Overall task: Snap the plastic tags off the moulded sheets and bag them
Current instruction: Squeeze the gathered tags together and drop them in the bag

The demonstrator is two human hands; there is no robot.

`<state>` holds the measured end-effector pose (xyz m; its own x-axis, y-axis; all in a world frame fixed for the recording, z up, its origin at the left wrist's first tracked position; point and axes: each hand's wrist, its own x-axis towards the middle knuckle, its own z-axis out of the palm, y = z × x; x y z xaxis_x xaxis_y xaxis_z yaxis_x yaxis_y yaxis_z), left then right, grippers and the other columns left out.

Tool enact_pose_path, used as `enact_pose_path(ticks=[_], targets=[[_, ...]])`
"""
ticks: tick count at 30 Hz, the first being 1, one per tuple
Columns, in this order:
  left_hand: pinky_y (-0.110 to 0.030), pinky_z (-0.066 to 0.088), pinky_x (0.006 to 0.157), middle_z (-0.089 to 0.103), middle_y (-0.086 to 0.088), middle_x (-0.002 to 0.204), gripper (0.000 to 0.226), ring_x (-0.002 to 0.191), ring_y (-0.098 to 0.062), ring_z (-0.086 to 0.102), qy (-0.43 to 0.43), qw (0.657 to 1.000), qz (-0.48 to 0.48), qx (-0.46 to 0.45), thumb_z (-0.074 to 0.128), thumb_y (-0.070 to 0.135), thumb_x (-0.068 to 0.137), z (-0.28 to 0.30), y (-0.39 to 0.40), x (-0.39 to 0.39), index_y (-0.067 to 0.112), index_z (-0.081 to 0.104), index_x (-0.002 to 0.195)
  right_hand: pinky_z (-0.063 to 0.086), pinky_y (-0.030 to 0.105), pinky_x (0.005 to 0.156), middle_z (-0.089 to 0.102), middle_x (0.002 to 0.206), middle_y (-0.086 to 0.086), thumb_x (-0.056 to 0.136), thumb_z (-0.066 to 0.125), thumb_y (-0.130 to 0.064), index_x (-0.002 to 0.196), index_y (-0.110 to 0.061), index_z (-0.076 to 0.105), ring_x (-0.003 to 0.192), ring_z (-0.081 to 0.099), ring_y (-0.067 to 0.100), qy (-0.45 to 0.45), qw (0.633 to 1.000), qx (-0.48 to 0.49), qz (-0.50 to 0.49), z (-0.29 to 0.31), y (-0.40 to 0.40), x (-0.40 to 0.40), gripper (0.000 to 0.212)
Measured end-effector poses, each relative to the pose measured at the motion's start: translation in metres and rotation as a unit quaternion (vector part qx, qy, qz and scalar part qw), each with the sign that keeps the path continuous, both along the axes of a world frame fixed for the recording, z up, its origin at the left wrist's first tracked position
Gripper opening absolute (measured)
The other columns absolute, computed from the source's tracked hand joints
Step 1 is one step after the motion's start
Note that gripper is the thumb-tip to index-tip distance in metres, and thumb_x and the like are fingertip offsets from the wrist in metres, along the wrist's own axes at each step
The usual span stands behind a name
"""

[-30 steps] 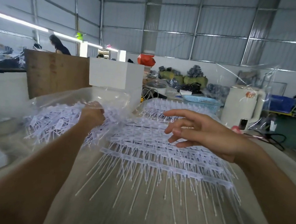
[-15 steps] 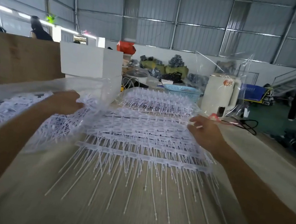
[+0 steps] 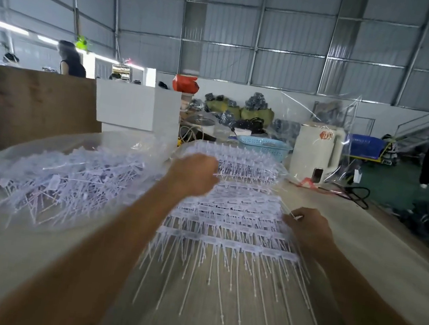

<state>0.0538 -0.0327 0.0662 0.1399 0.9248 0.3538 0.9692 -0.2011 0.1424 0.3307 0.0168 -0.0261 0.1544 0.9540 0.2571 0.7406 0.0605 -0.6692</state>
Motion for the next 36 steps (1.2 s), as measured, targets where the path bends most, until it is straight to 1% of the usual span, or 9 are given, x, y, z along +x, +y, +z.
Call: enact_pose_path(ticks=[5, 9, 12, 16, 21, 25, 30, 34, 36], targets=[[-0.044, 0.042, 0.105, 0.06, -0.004, 0.133, 0.041, 0.122, -0.026, 0.056, 0.055, 0.994, 0.065, -0.072, 0.056, 0.045, 0.096, -0.066, 0.039, 0.005, 0.018, 0.059, 0.127, 0.051, 0.031, 0.082, 0.075, 0.091, 0.006, 0.092, 0.069, -0.017, 0.092, -0.015, 0.078, 0.089, 0.068, 0.024, 0.038, 0.999, 0.023, -0.007, 0.004, 0.009, 0.004, 0.009], [-0.039, 0.051, 0.091, 0.067, -0.002, 0.108, 0.018, 0.102, -0.024, 0.064, -0.04, 0.996, 0.063, -0.041, 0.063, 0.036, 0.092, -0.063, 0.043, 0.003, 0.019, 0.062, 0.098, 0.035, 0.02, 0.048, 0.061, 0.066, 0.002, 0.089, 0.072, -0.007, 0.07, -0.017, 0.07, 0.055, 0.049, 0.014, 0.24, 0.971, 0.012, 0.022, 0.022, 0.011, 0.009, 0.022], [-0.04, 0.055, 0.085, 0.068, 0.0, 0.097, 0.01, 0.088, -0.02, 0.066, -0.148, 0.987, 0.05, -0.03, 0.069, 0.028, 0.09, -0.056, 0.039, 0.002, 0.022, 0.062, 0.095, 0.039, 0.02, 0.051, 0.064, 0.076, 0.003, 0.088, 0.074, -0.016, 0.085, -0.014, 0.069, 0.057, 0.053, 0.011, 0.341, 0.939, -0.007, 0.038, 0.043, 0.003, 0.012, 0.006], [-0.044, 0.06, 0.073, 0.07, -0.005, 0.092, 0.008, 0.077, -0.027, 0.069, -0.259, 0.965, 0.01, 0.048, 0.07, 0.015, 0.091, -0.021, 0.024, 0.006, 0.02, 0.065, 0.094, 0.051, 0.024, 0.059, 0.075, 0.079, -0.001, 0.09, 0.072, -0.027, 0.096, -0.014, 0.074, 0.064, 0.065, 0.009, 0.346, 0.935, -0.006, 0.074, 0.075, -0.011, 0.022, 0.015], [-0.041, 0.061, 0.066, 0.066, 0.01, 0.087, 0.015, 0.069, -0.015, 0.066, -0.267, 0.937, -0.035, 0.224, 0.074, 0.018, 0.088, 0.05, -0.015, 0.029, 0.024, 0.069, 0.101, 0.055, 0.026, 0.061, 0.072, 0.083, 0.001, 0.098, 0.064, -0.035, 0.096, -0.017, 0.073, 0.071, 0.066, 0.01, 0.334, 0.925, 0.152, 0.098, 0.119, -0.033, 0.015, 0.02], [-0.041, 0.055, 0.086, 0.068, 0.003, 0.106, 0.02, 0.092, -0.017, 0.064, -0.2, 0.922, -0.055, 0.328, 0.071, 0.017, 0.091, 0.088, -0.042, 0.044, 0.024, 0.069, 0.109, 0.053, 0.024, 0.064, 0.074, 0.081, -0.003, 0.099, 0.058, -0.045, 0.102, -0.023, 0.07, 0.075, 0.071, 0.01, 0.365, 0.901, 0.213, 0.097, 0.151, -0.054, 0.008, 0.026], [-0.033, 0.047, 0.097, 0.064, 0.0, 0.113, 0.03, 0.092, -0.013, 0.055, -0.19, 0.937, -0.031, 0.292, 0.066, 0.011, 0.094, 0.095, -0.05, 0.035, 0.022, 0.07, 0.122, 0.053, 0.032, 0.076, 0.071, 0.102, -0.001, 0.097, 0.053, -0.056, 0.126, -0.022, 0.06, 0.093, 0.069, 0.014, 0.286, 0.912, 0.27, 0.12, 0.167, -0.074, 0.007, 0.045], [-0.042, 0.042, 0.106, 0.067, 0.001, 0.127, 0.03, 0.105, -0.018, 0.059, -0.142, 0.964, -0.02, 0.225, 0.061, 0.009, 0.097, 0.096, -0.049, 0.028, 0.024, 0.072, 0.12, 0.057, 0.033, 0.082, 0.074, 0.102, -0.003, 0.098, 0.063, -0.037, 0.121, -0.023, 0.064, 0.096, 0.071, 0.013, 0.274, 0.895, 0.314, 0.157, 0.169, -0.079, 0.01, 0.027], [-0.026, 0.045, 0.097, 0.062, 0.004, 0.137, 0.03, 0.101, -0.011, 0.061, -0.14, 0.969, -0.033, 0.198, 0.059, 0.01, 0.099, 0.096, -0.048, 0.024, 0.027, 0.072, 0.121, 0.06, 0.03, 0.075, 0.076, 0.095, -0.001, 0.1, 0.062, -0.027, 0.121, -0.022, 0.064, 0.093, 0.072, 0.013, 0.286, 0.89, 0.295, 0.197, 0.168, -0.079, 0.009, 0.022]])
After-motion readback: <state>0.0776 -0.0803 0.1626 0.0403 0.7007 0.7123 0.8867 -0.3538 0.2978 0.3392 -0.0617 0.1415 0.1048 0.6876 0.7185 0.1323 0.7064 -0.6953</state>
